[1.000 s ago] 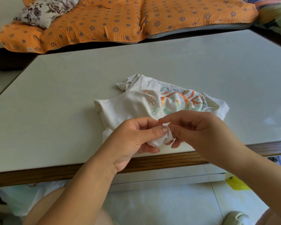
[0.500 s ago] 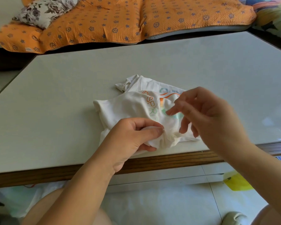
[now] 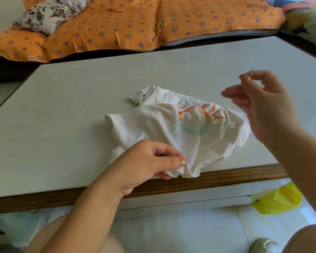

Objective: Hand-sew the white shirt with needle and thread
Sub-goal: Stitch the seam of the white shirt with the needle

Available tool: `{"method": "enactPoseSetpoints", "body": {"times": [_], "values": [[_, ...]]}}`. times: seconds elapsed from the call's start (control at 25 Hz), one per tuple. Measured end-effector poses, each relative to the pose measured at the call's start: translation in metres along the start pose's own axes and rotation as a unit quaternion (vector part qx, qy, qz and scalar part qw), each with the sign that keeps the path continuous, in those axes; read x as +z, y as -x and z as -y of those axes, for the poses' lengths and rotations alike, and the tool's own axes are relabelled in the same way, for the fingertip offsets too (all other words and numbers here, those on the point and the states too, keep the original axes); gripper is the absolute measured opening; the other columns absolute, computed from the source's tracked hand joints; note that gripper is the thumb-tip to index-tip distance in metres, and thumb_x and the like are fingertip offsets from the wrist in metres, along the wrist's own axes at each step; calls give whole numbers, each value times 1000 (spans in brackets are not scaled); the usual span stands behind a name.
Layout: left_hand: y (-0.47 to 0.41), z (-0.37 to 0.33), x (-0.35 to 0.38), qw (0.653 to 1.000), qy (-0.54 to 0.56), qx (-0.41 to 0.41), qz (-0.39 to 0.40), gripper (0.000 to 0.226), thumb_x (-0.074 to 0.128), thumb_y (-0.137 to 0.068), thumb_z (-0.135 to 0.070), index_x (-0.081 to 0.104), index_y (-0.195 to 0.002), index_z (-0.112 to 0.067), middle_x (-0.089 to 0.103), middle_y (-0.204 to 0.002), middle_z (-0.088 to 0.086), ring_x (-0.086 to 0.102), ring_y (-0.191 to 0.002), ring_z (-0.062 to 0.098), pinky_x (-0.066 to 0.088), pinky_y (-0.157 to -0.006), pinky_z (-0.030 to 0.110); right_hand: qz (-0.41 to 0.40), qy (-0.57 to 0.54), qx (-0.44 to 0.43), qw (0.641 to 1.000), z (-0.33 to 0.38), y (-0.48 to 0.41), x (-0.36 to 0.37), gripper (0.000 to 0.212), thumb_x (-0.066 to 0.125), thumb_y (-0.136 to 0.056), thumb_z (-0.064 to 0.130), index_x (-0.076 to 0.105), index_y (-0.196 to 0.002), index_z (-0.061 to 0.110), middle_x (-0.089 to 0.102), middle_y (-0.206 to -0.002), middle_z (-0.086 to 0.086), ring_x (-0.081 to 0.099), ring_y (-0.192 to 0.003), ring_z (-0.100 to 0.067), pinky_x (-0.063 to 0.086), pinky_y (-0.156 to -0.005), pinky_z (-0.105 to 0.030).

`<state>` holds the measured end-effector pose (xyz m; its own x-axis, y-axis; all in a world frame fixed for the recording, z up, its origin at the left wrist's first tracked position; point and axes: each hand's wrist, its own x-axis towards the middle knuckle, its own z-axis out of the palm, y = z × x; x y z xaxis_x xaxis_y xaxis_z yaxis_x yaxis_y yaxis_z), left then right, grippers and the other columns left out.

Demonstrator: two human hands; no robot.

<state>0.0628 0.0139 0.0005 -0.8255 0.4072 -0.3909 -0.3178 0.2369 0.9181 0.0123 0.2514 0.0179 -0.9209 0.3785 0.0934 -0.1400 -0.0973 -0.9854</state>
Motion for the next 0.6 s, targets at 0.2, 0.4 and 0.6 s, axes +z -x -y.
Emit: {"method": "enactPoseSetpoints", "body": {"times": [0.2,0.4,0.6], "values": [[0,-2,-6,1000,-5,-4,1,20,72,-81,-7,78,-68,-21,71,-68,-1,66,-63,6,54,-60,17,-69,184,-126,972,-4,-11,-13,11,56,-96,28,57,-88,35,71,-70,13,71,-83,-10,44,-63,-9],[-1,0,-8,1000,-3,3,-3,20,72,-81,-7,78,-68,-21,70,-68,-4,64,-62,4,55,-59,19,-28,275,-132,952,-6,-2,-6,6,55,-97,28,61,-98,25,70,-76,11,62,-65,1,37,-52,-7],[-2,-3,-3,996,63,40,-57,9,73,-66,-20,75,-74,-17,70,-67,-3,61,-52,3,54,-54,17,127,305,-50,943,9,51,16,15,56,-95,21,56,-81,26,71,-70,8,59,-42,-12,43,-47,-23]]}}
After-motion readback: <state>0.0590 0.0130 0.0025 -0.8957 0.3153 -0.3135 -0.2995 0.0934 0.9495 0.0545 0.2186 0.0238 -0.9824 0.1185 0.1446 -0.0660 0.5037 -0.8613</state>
